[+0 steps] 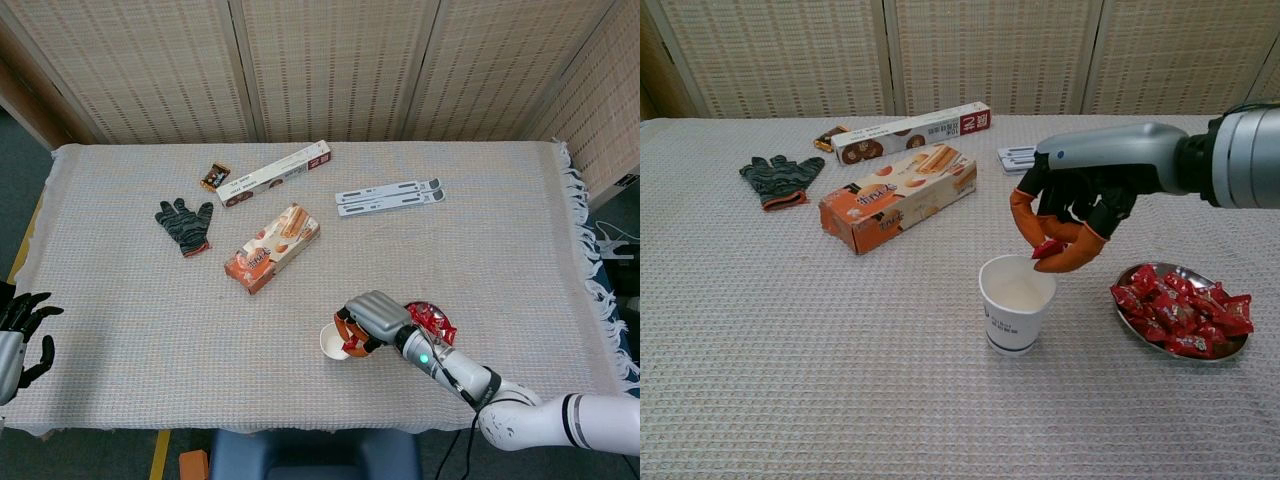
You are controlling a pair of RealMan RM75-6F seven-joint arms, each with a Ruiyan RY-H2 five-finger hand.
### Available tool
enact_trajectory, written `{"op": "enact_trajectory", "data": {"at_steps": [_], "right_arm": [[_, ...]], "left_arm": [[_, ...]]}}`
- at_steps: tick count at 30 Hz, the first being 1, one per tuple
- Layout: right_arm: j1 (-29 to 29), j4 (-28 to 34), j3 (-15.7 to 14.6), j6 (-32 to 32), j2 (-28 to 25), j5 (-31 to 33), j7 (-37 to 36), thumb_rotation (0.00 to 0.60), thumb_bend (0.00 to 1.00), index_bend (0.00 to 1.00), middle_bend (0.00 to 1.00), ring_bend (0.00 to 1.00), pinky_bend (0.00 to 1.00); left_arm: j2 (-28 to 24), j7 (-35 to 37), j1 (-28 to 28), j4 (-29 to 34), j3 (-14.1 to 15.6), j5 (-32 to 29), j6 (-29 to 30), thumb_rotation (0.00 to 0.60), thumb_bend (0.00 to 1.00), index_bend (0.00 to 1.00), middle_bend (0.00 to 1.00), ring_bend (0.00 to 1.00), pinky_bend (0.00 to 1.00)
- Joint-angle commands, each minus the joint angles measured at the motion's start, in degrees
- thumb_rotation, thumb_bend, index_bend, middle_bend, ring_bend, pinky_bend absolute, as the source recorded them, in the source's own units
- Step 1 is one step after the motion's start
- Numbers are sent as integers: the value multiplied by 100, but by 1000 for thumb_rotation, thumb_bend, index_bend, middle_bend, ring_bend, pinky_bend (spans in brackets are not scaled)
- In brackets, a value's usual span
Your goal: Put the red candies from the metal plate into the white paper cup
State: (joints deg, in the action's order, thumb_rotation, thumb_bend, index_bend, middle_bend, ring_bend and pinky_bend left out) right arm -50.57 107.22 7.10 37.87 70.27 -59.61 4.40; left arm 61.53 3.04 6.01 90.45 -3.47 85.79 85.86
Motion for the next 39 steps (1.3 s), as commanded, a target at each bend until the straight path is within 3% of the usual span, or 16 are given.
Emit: {"op": "enact_trajectory", "data": {"at_steps": [1,6,16,17,20,23,26,31,39], "right_arm": [[-24,-10,-17,-42,-3,36,-23,600,177,594,829,715,899],[-36,-33,-24,-116,-3,-14,-145,600,108,438,829,714,899],[39,6,-12,-65,-106,-191,-334,600,65,336,830,715,899],[83,37,-21,28,-152,-231,-311,600,65,337,831,716,899],[469,22,-358,1139,-264,-450,825,600,65,365,835,718,899],[686,-64,-600,1765,-103,-103,1809,600,65,381,835,719,900],[787,-191,-754,1977,51,401,2391,600,66,387,836,719,901],[722,-456,-797,1665,178,1241,2609,600,65,381,835,719,902],[616,-662,-818,1218,256,1607,2520,600,64,366,835,719,902]], "left_arm": [[0,0,-2,3,0,2,4,600,619,288,132,82,302],[-1,12,-3,0,-6,-9,2,600,619,288,132,82,302],[-11,29,-6,10,-3,1,4,600,619,288,133,82,302],[-14,33,-7,11,1,9,7,600,619,288,132,82,302],[-27,66,-11,21,-3,-5,3,600,619,288,133,82,302],[-30,64,-14,30,-8,-10,9,600,618,288,133,81,302],[-39,49,-19,41,-5,-4,16,600,619,288,132,82,302],[-40,44,-28,49,-10,1,40,600,619,288,132,82,302],[-33,26,-17,36,-5,-10,2,600,619,288,133,82,302]]}}
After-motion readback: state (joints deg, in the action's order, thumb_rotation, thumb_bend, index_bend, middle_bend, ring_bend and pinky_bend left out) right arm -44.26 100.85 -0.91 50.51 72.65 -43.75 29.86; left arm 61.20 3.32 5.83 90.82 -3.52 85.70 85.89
